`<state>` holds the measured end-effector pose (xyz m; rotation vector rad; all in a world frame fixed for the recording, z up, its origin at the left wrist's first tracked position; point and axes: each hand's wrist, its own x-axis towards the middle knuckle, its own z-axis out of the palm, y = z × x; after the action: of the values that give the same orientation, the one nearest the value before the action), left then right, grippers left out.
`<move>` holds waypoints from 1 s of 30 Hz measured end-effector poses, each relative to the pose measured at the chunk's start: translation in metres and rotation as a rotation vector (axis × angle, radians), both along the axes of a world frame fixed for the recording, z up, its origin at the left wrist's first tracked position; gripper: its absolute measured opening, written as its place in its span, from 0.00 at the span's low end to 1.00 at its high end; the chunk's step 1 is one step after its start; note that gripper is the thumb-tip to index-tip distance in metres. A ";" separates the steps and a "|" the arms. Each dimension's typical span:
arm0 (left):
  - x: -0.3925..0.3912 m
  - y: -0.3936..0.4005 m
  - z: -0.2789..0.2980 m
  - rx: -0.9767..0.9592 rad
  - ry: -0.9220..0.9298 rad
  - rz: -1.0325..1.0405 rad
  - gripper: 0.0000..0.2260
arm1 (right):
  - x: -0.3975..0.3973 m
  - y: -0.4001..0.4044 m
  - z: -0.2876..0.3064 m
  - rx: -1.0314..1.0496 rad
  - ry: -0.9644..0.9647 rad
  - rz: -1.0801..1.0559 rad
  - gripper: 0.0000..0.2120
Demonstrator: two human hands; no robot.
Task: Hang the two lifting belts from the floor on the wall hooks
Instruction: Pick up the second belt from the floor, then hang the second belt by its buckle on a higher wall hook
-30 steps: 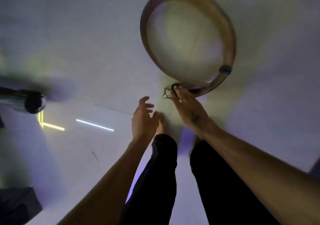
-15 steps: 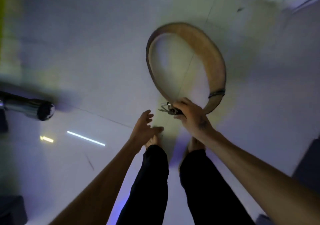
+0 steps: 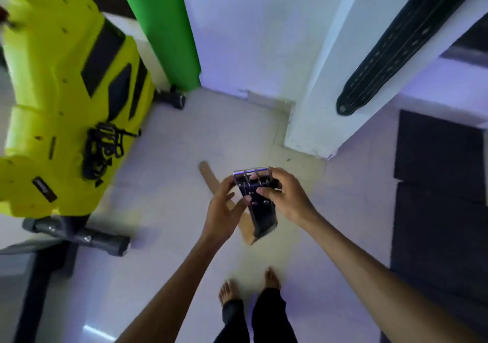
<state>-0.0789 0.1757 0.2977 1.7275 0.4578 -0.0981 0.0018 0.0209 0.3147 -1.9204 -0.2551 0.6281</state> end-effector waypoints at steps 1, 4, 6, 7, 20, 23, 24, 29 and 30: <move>0.005 0.003 0.026 0.006 -0.058 -0.007 0.16 | 0.001 -0.001 0.028 0.046 -0.003 0.009 0.14; 0.007 0.004 0.117 -0.018 -0.209 -0.027 0.13 | -0.014 -0.005 0.122 0.170 -0.054 -0.065 0.13; 0.008 0.005 0.169 -0.017 -0.289 -0.058 0.13 | -0.024 -0.003 0.179 0.233 -0.115 -0.111 0.14; 0.010 0.005 0.190 -0.007 -0.332 -0.081 0.13 | -0.029 -0.001 0.202 0.262 -0.146 -0.138 0.14; -0.006 -0.061 0.453 -0.175 -0.822 -0.111 0.13 | -0.081 -0.059 0.455 0.465 -0.477 -0.504 0.23; -0.009 -0.086 0.499 -0.201 -0.872 -0.142 0.09 | -0.095 -0.080 0.496 0.482 -0.489 -0.547 0.14; -0.010 -0.094 0.514 -0.206 -0.893 -0.148 0.08 | -0.100 -0.086 0.507 0.474 -0.516 -0.573 0.11; -0.016 -0.125 0.574 -0.206 -0.981 -0.134 0.07 | -0.108 -0.113 0.550 0.506 -0.502 -0.682 0.12; -0.016 -0.130 0.586 -0.204 -1.000 -0.131 0.06 | -0.108 -0.119 0.559 0.502 -0.525 -0.659 0.13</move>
<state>-0.0951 0.0454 0.8834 1.3919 -0.3924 0.5867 -0.1065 -0.0978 0.8741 -1.5111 -0.0791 -0.3599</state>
